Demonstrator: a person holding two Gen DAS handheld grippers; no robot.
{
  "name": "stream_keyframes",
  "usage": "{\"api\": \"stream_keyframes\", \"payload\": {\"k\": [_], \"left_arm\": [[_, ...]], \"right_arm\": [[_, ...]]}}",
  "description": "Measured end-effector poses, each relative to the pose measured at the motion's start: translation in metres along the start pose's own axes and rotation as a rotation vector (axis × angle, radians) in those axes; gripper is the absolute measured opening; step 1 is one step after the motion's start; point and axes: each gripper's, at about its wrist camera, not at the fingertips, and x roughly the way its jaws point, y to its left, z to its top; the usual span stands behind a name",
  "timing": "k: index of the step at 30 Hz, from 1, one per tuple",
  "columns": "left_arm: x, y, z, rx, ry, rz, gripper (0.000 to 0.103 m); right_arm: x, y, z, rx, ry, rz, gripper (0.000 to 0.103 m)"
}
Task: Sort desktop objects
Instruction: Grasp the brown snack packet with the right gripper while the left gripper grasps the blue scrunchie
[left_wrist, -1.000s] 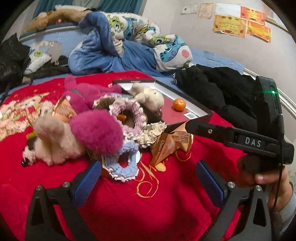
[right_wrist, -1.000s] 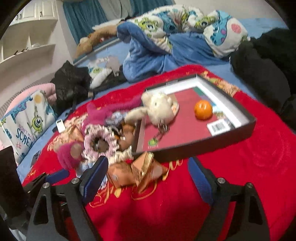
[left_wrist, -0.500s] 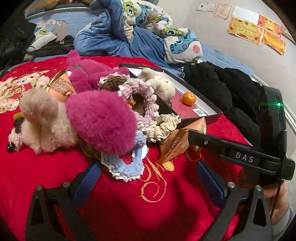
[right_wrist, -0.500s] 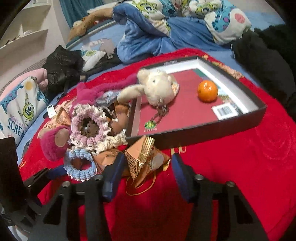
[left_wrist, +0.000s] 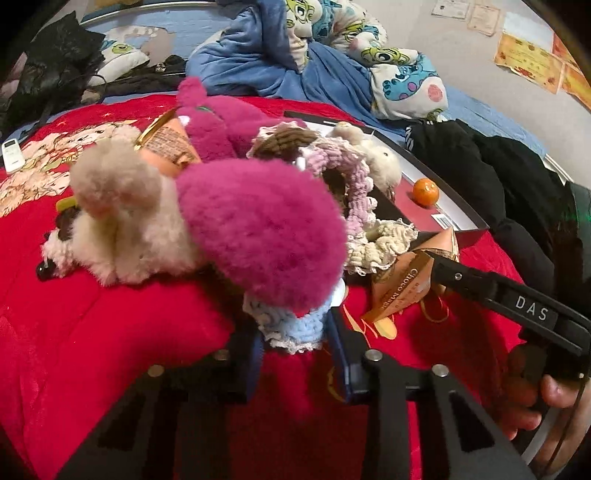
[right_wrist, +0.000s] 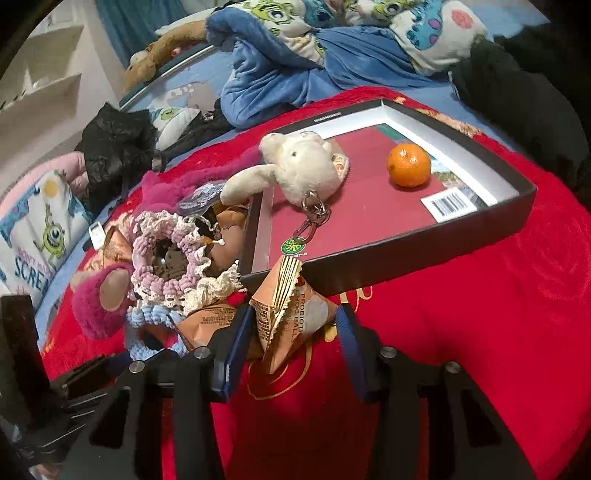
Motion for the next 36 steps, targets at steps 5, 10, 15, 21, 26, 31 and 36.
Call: {"api": "stream_keyframes", "payload": {"k": [5, 10, 15, 21, 26, 31, 36], "left_arm": [[-0.001, -0.003, -0.002, 0.011, -0.002, 0.019, 0.027], [-0.007, -0.01, -0.006, 0.054, -0.022, 0.058, 0.026], [-0.011, -0.012, -0.007, 0.068, -0.033, 0.027, 0.014], [-0.016, -0.018, -0.01, 0.109, -0.035, 0.016, 0.013], [-0.018, -0.019, -0.012, 0.112, -0.04, 0.051, 0.013], [-0.029, -0.017, -0.014, 0.092, -0.082, 0.022, 0.013], [-0.039, -0.026, -0.021, 0.137, -0.112, 0.011, 0.012]], "right_arm": [[0.0, 0.002, -0.001, 0.031, 0.005, -0.006, 0.038], [0.0, 0.0, -0.002, 0.062, 0.004, 0.009, 0.034], [-0.001, -0.004, -0.001, 0.084, 0.004, 0.028, 0.032], [-0.005, -0.002, -0.002, 0.072, -0.005, 0.027, 0.03], [-0.009, -0.003, -0.003, 0.074, -0.009, 0.027, 0.03], [-0.012, -0.004, -0.004, 0.075, -0.012, 0.022, 0.03], [-0.016, -0.002, -0.005, 0.056, -0.022, 0.0, 0.03]]}}
